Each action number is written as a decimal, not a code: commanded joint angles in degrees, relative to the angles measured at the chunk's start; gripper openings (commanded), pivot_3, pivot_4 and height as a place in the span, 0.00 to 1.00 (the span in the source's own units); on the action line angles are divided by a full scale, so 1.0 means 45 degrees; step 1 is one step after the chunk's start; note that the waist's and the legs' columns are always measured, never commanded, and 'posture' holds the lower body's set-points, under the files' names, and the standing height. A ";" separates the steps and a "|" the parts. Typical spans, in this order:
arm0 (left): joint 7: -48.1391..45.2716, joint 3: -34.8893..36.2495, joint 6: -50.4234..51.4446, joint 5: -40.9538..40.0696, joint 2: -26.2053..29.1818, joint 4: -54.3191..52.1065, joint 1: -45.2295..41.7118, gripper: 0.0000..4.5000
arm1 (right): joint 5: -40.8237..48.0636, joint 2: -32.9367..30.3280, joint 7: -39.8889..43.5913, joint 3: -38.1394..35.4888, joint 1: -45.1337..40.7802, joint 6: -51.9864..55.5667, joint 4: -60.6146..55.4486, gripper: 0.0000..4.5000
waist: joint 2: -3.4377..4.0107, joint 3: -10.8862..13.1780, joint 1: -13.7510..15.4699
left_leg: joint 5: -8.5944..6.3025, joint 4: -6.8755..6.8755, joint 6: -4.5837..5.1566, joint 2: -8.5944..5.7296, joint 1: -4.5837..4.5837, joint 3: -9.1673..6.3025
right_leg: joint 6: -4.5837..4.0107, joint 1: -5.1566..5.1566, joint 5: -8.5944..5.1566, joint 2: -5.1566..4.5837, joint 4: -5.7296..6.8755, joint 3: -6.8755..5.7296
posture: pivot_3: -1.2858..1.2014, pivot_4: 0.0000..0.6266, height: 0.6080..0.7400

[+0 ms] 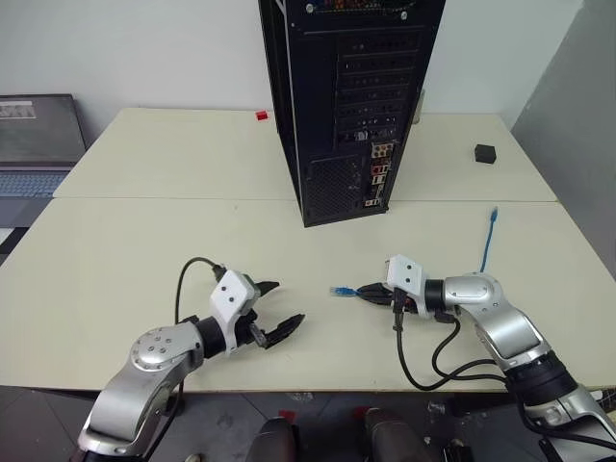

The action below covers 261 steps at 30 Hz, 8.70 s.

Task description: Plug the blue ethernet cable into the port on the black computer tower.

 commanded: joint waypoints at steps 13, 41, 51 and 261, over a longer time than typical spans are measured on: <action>-0.2900 -0.1355 -0.1593 0.0564 0.0558 0.1911 -0.2343 1.00 | 0.0159 -0.0023 0.0048 0.0180 -0.0256 0.0734 -0.1060 0.00 | 0.0001 0.0003 0.0012 | 0.0000 0.0003 0.0000 -0.0002 -0.0009 0.0002 | 0.0000 -0.0011 0.0000 0.0002 0.0000 -0.0023 | 0.52 0.24 1.00; -0.3443 -0.1941 -0.2814 0.1375 -0.0446 0.3331 -0.3080 0.07 | 0.0370 0.0083 0.0117 0.0274 -0.0303 0.1178 -0.1562 0.00 | 0.0000 0.0003 0.0021 | 0.0000 0.0008 0.0000 -0.0008 -0.0017 -0.0009 | 0.0001 -0.0010 0.0000 0.0000 -0.0001 -0.0035 | 0.52 0.24 1.00; -0.3483 -0.1871 -0.3162 0.1605 -0.0410 0.3242 -0.2860 0.06 | 0.1007 -0.0391 0.1037 0.0106 -0.0383 0.1326 -0.1753 0.25 | 0.0001 0.0003 0.0022 | 0.0000 0.0008 0.0001 -0.0007 -0.0017 -0.0011 | 0.0000 -0.0010 0.0000 0.0000 0.0000 -0.0032 | 0.52 0.24 1.00; 0.3955 -0.1184 -0.3567 0.2464 -0.2040 0.0658 -0.1660 0.94 | 0.1093 0.2116 -0.7387 -0.4372 -0.0592 0.1698 -0.1324 0.00 | 0.0045 0.0004 0.0046 | 0.0008 0.0051 -0.0005 -0.0036 -0.0140 -0.0225 | -0.0021 -0.0020 0.0012 -0.0037 0.0024 -0.0305 | 0.52 0.24 1.00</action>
